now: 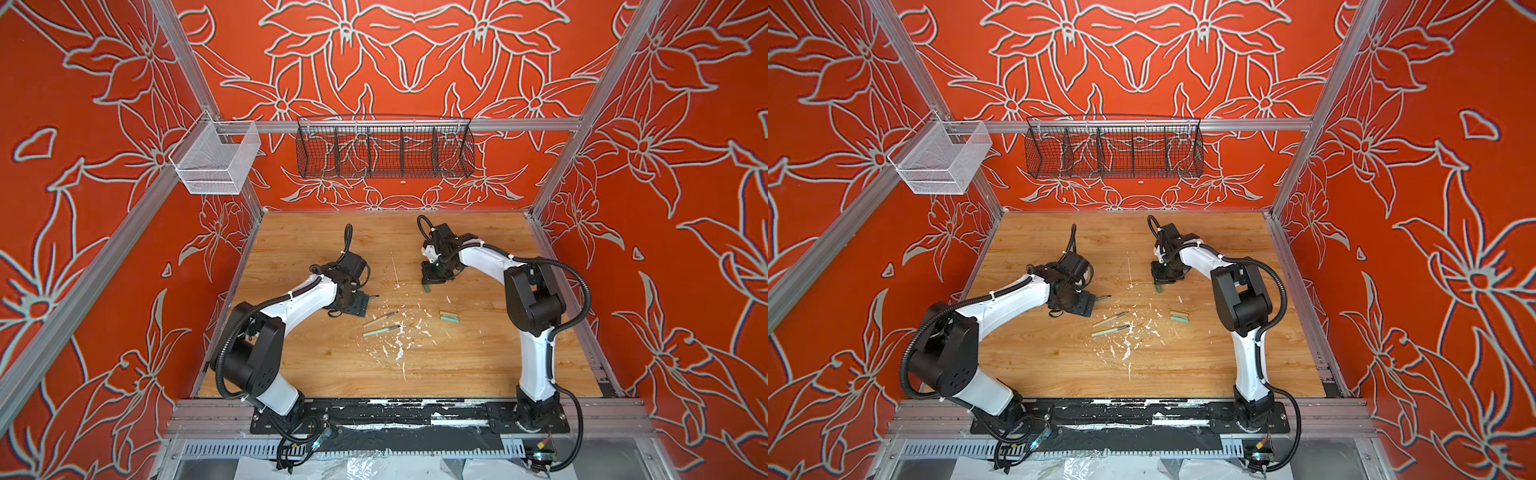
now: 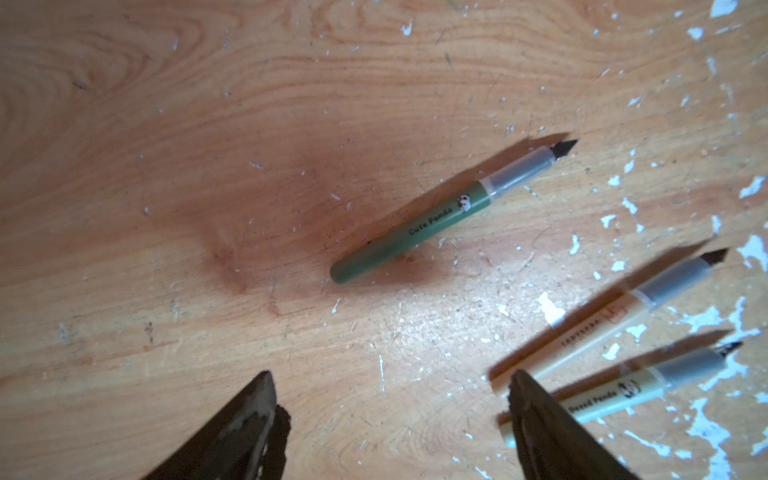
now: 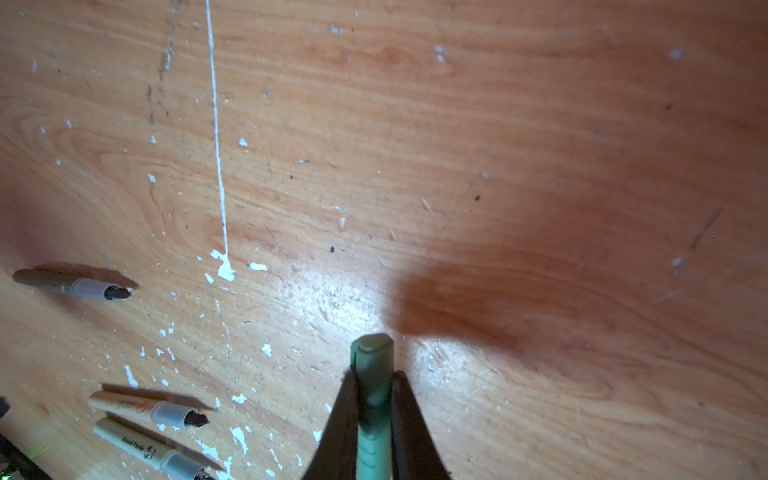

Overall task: Insert the pens into the pen caps
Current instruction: 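Lower the left gripper onto the green pen and grasp its body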

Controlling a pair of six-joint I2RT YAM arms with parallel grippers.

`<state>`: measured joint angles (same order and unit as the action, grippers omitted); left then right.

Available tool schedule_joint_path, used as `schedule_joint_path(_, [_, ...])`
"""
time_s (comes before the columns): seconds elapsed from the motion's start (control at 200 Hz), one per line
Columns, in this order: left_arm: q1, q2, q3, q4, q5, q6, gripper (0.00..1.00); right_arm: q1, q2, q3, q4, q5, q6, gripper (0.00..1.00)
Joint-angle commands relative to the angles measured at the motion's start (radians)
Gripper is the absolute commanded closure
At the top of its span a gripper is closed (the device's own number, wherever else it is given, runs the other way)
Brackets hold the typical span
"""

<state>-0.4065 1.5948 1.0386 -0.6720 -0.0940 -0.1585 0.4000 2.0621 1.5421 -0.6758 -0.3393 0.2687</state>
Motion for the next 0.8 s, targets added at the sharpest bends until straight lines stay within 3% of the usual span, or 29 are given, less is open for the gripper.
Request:
schedule_joint_path(0.0, [-0.005,0.066,0.052,-0.015,-0.012,0.082,0.13,-0.008,-0.065,-0.022,0.031,-0.033,0.022,0.89])
schedule_joint_path(0.345, [-0.003,0.307,0.249,-0.076,-0.015,0.193,0.2,-0.009,-0.13,-0.111,0.089,-0.062,0.053,0.89])
schedule_joint_path(0.505, [-0.003,0.334,0.27,-0.096,-0.034,0.183,0.27,-0.01,-0.147,-0.143,0.113,-0.078,0.066,0.89])
schedule_joint_path(0.796, [-0.002,0.297,0.188,-0.064,0.14,0.125,0.48,-0.01,-0.145,-0.133,0.113,-0.089,0.066,0.89])
